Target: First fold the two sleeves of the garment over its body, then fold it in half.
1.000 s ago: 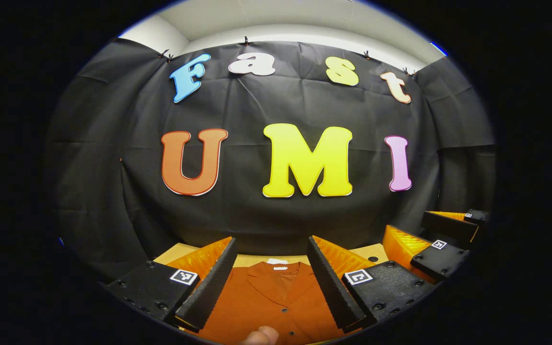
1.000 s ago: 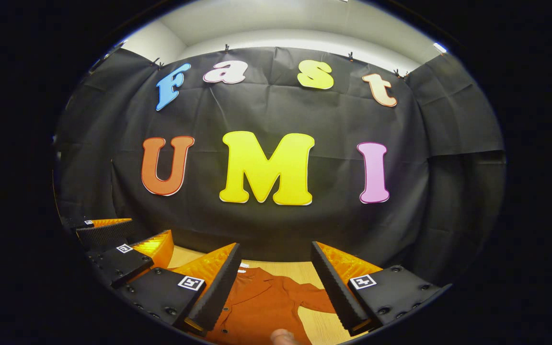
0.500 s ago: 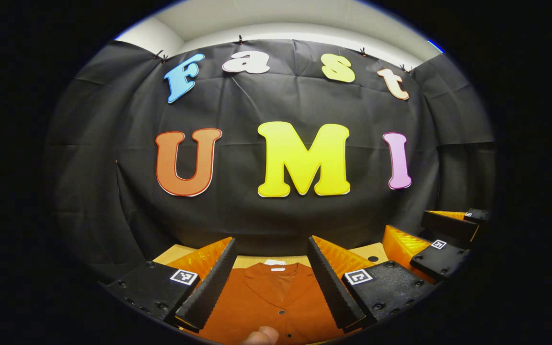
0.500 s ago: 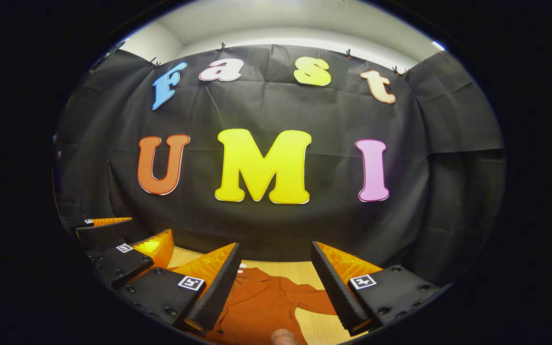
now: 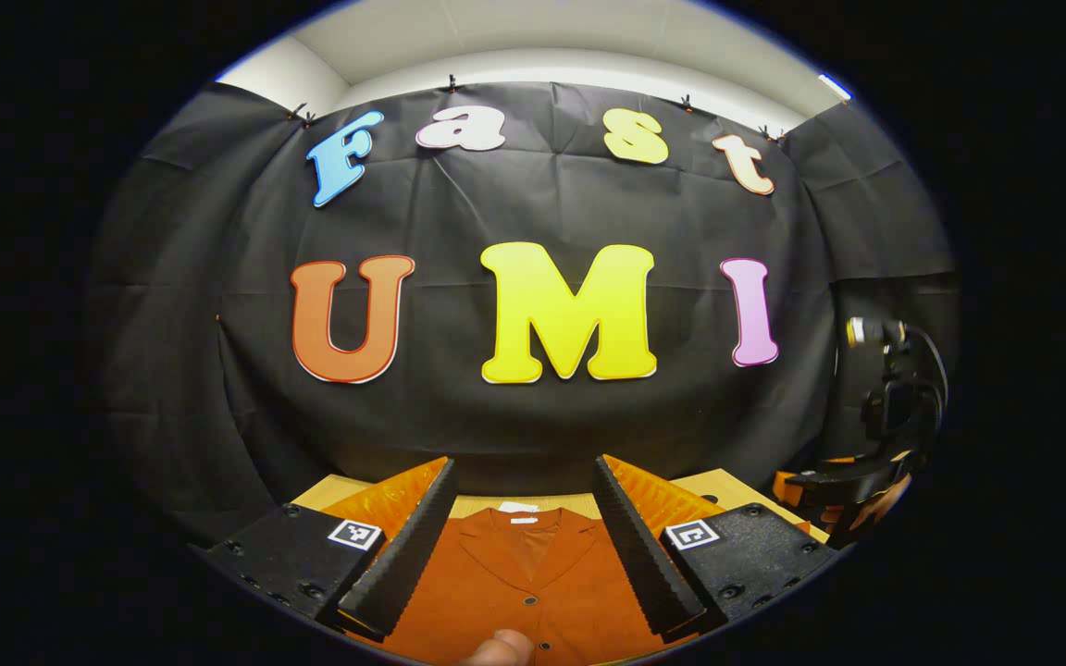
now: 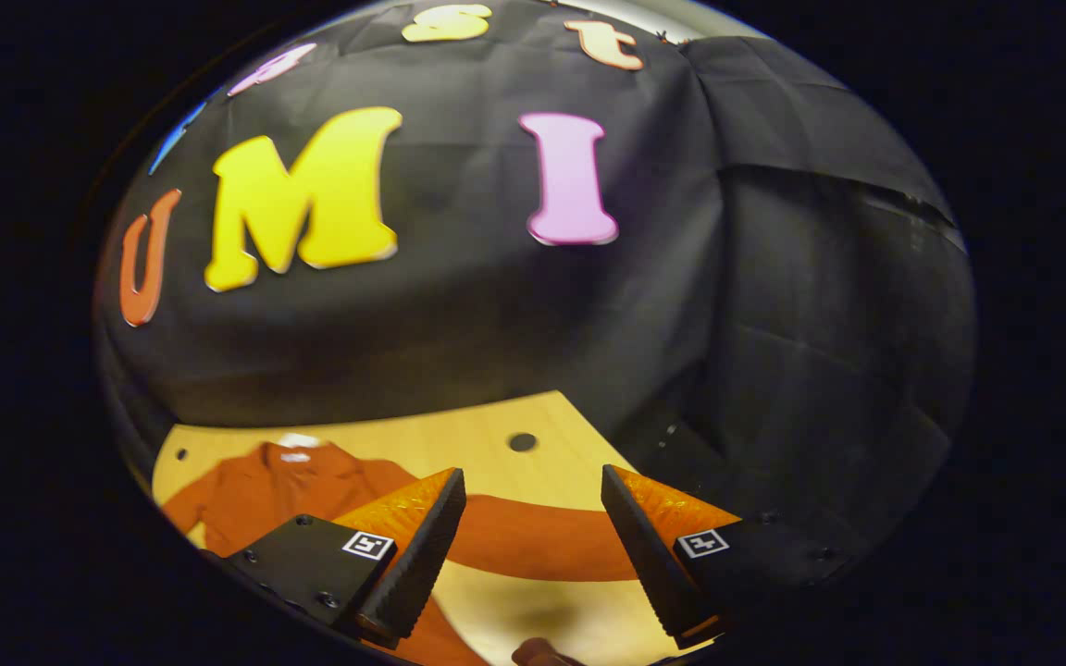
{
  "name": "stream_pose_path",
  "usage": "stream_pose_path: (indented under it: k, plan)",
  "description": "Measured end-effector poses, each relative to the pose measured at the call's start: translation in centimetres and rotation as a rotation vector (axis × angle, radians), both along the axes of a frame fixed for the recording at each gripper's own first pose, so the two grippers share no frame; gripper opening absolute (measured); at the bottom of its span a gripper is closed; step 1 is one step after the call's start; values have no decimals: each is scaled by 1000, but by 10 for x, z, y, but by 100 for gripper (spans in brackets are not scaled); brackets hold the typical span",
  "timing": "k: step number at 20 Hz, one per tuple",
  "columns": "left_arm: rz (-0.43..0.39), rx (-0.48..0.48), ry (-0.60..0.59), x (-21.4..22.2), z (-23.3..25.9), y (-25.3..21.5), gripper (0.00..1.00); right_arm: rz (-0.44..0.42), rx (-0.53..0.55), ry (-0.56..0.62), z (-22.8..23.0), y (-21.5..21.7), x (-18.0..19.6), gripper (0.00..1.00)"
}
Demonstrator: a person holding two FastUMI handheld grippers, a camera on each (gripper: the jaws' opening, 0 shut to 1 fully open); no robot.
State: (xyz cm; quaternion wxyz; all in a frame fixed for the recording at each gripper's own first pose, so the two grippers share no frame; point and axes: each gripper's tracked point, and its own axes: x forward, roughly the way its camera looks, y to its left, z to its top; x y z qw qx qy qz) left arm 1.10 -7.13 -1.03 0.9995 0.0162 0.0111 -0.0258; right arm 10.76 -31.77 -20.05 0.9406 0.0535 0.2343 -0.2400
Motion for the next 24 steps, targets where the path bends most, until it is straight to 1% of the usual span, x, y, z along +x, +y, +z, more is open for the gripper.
stream_pose_path:
  k: [1,2,3,4,5,6,7,9,10,11,12,13,14,16,18,19,21,22,23,24]
  plan:
    - [16,4,2,0,1,2,95,-27,-20,82,-26,-26,2,95]
    - [33,12,4,0,0,3,100,-65,-24,174,-52,-45,-3,95]
    - [49,19,1,-1,1,5,95,-81,-2,228,-68,-38,4,93]
    - [64,24,-1,-1,3,4,95,-98,22,269,-76,-43,5,96]
    - [78,26,-2,-1,4,3,95,-103,53,298,-85,-42,7,96]
    - [90,26,1,-1,2,1,95,-117,66,338,-88,-47,3,96]
    - [104,29,8,-2,1,-1,95,-120,86,376,-89,-45,6,96]
    - [130,39,22,-3,-2,-6,95,-123,154,437,-87,-47,7,96]
    - [154,42,34,-5,-5,-6,95,-141,184,469,-87,-53,4,95]
    - [175,34,59,-7,-9,-7,100,-146,204,497,-83,-53,6,95]
    - [180,16,69,-11,-11,-11,95,-136,235,529,-88,-50,6,95]
    - [180,7,65,-14,-9,-14,88,-130,275,560,-90,-48,4,94]
    - [177,15,54,-16,-6,-14,96,-127,302,587,-88,-49,1,94]
    - [172,57,51,-14,-7,-7,99,-100,323,663,-91,-48,-2,93]
    - [195,73,85,-14,-16,8,100,-82,430,759,-98,-40,-11,93]
    - [198,60,98,-15,-19,13,99,-86,515,779,-99,-37,-11,93]
    - [202,48,118,-18,-27,19,99,-164,664,784,-99,-35,-12,93]
    - [213,56,135,-21,-33,25,99,-195,692,786,-100,-40,-11,90]
    - [219,58,152,-24,-39,31,99,-204,687,807,-100,-43,-13,83]
    - [228,56,162,-27,-42,37,99,-191,681,812,-100,-41,-11,81]
